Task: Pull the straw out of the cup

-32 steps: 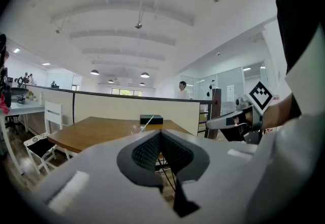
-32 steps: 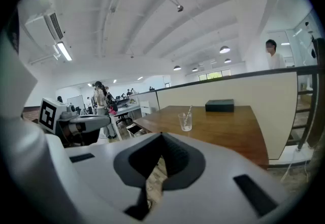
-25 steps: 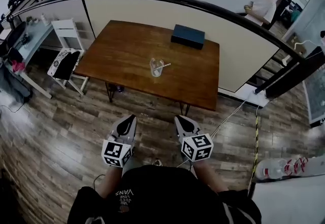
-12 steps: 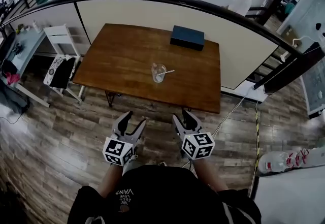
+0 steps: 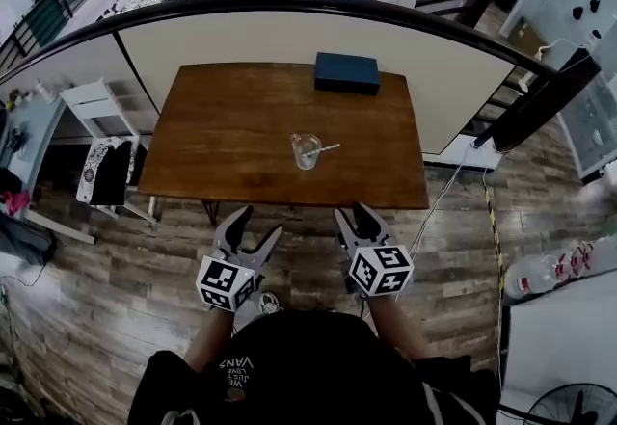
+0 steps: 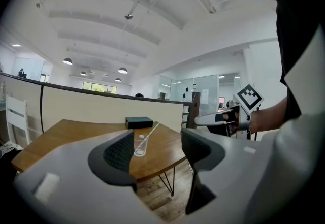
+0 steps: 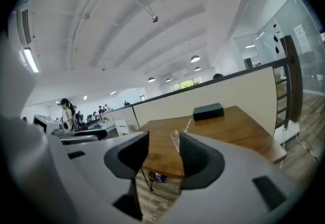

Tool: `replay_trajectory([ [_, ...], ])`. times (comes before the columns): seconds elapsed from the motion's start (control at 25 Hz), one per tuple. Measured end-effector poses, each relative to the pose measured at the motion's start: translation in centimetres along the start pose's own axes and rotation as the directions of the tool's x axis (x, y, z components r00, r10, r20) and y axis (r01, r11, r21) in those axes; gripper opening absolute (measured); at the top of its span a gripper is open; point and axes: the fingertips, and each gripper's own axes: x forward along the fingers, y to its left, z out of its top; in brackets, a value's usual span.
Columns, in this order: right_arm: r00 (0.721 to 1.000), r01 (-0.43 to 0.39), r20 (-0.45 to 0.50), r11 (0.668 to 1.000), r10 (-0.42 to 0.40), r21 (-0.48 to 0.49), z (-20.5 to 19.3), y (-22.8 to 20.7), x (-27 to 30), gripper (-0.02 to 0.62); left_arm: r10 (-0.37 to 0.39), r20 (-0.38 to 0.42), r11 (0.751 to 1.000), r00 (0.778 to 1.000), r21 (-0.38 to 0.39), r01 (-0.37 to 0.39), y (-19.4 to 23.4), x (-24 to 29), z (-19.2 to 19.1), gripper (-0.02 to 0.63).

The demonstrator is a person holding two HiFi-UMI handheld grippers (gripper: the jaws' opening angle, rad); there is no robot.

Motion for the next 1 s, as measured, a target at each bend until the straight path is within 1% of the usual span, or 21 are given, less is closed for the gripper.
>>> replay_trajectory([
  [0.12, 0.999, 0.049, 0.016, 0.998, -0.05, 0.026, -0.2, 0.8, 0.8, 0.155, -0.044, -0.025, 0.999, 0.999, -0.001, 0.044, 1.6, -0.2, 0.1, 0.278],
  [0.36, 0.99, 0.135, 0.04, 0.988, -0.138, 0.069, -0.8, 2.5, 2.0, 0.153, -0.125, -0.038, 0.992, 0.991, 0.027, 0.127, 4.7, -0.8, 0.1, 0.279],
  [0.56, 0.983, 0.176, 0.032, 0.981, -0.178, 0.076, -1.3, 3.1, 3.0, 0.153, -0.162, -0.037, 0.986, 0.986, 0.016, 0.163, 6.3, -0.6, -0.2, 0.279],
  [0.68, 0.98, 0.195, 0.021, 0.978, -0.198, 0.079, -1.5, 2.8, 3.5, 0.153, -0.187, -0.031, 0.982, 0.982, 0.018, 0.187, 6.8, -0.1, -0.9, 0.279],
  [0.84, 0.979, 0.203, 0.01, 0.975, -0.205, 0.087, -1.4, 1.8, 4.9, 0.153, -0.193, -0.03, 0.981, 0.981, 0.008, 0.194, 7.4, 1.2, -1.1, 0.279],
  [1.0, 0.981, 0.194, -0.001, 0.977, -0.195, 0.093, -1.1, 0.3, 6.9, 0.153, -0.167, -0.027, 0.986, 0.986, -0.015, 0.166, 8.4, 2.7, -0.6, 0.279],
])
